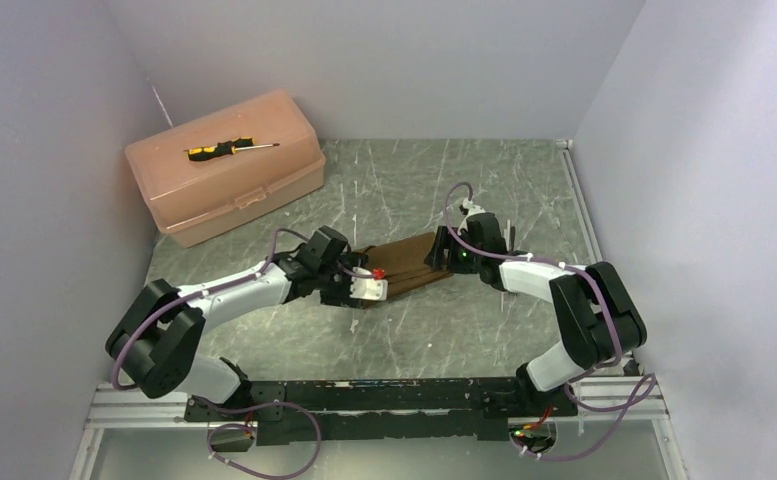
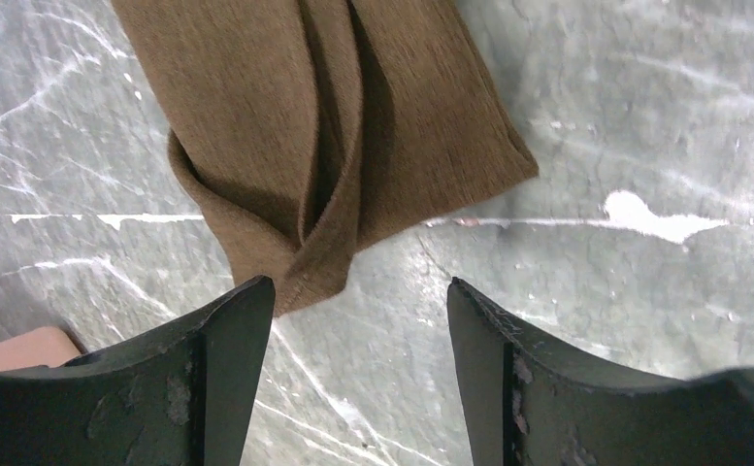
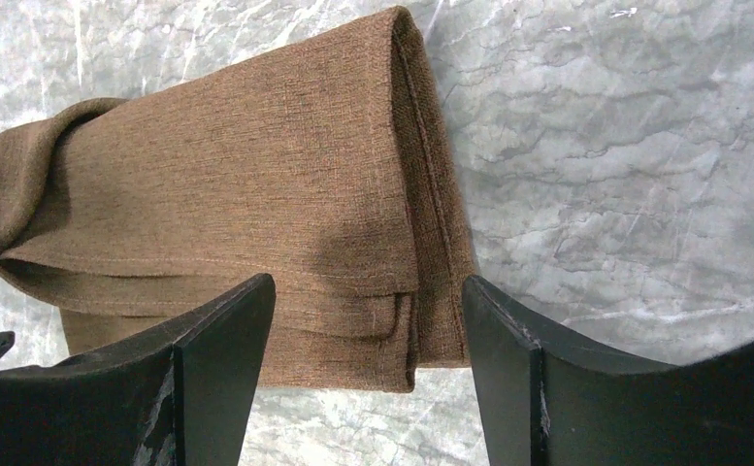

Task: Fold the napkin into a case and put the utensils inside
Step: Rotate the 2/3-rectangle-folded napkin at the center of the board.

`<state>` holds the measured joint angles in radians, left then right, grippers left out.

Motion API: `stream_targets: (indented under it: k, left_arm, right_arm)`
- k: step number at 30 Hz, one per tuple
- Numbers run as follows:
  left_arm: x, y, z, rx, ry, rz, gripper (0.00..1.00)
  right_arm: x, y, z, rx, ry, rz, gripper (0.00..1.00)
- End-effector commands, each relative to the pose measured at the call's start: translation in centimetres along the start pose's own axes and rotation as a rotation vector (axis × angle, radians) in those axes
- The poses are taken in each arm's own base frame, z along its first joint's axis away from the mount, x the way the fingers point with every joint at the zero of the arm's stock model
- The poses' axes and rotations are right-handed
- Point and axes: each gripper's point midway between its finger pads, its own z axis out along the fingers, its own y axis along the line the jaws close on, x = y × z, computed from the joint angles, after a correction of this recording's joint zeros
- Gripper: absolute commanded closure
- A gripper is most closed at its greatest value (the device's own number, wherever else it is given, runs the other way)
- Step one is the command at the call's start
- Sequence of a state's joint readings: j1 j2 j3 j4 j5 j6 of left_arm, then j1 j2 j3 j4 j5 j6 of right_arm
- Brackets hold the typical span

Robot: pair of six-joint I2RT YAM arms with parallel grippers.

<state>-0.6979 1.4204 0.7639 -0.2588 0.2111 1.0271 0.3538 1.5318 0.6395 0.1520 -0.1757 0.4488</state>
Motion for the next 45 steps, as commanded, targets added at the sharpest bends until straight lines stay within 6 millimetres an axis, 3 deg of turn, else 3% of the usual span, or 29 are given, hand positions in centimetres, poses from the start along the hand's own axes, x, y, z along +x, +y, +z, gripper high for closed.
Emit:
stream_targets:
  k: [1, 9, 12, 15, 18, 21, 27, 32, 37, 40, 45]
  left_arm:
    - [-3.5, 2.8, 0.0, -0.066, -0.075, -0.13, 0.29]
    - [-6.9, 1.8, 1.6, -0.004, -0.12, -0.18, 0.3]
    - [-7.6, 0.8, 2.5, 0.027, -0.119, -0.192, 0.3]
    - [-7.7, -0.8, 3.9, 0.056, -0.099, -0.163, 0.3]
    - [-6.4, -2.1, 5.1, 0.065, -0.058, -0.077, 0.3]
    - [-4.3, -2.5, 5.8, 0.05, 0.014, -0.006, 0.31]
    - [-1.8, -3.5, 5.8, 0.049, 0.085, 0.055, 0.37]
    - [1.5, -4.5, 5.0, 0.056, 0.126, 0.139, 0.39]
    - [3.3, -3.8, 3.8, 0.044, 0.136, 0.161, 0.38]
    - [3.1, -3.8, 3.3, 0.042, 0.124, 0.169, 0.37]
    - [2.9, -3.1, 2.0, -0.002, 0.119, 0.153, 0.31]
  right_arm:
    - [-0.6, 1.1, 0.0, -0.057, -0.017, -0.008, 0.25]
    - [2.5, 0.8, -1.8, -0.053, 0.006, 0.078, 0.25]
    - [1.8, 0.6, -2.8, -0.027, -0.035, 0.081, 0.25]
    - [-0.7, 0.5, -3.9, 0.001, -0.115, 0.052, 0.24]
    - [-2.2, 0.5, -4.0, 0.021, -0.144, 0.035, 0.23]
    - [-2.3, 0.0, -3.2, 0.046, -0.134, 0.018, 0.23]
    - [-0.3, -0.6, -1.3, 0.036, -0.07, 0.027, 0.24]
    - [1.2, 0.9, -1.6, -0.025, -0.045, 0.051, 0.3]
    - [1.8, 1.2, -2.6, -0.008, -0.06, 0.052, 0.32]
    - [1.0, 1.0, -3.3, 0.018, -0.092, 0.041, 0.31]
    - [-2.7, 1.7, -5.2, 0.039, -0.189, -0.028, 0.26]
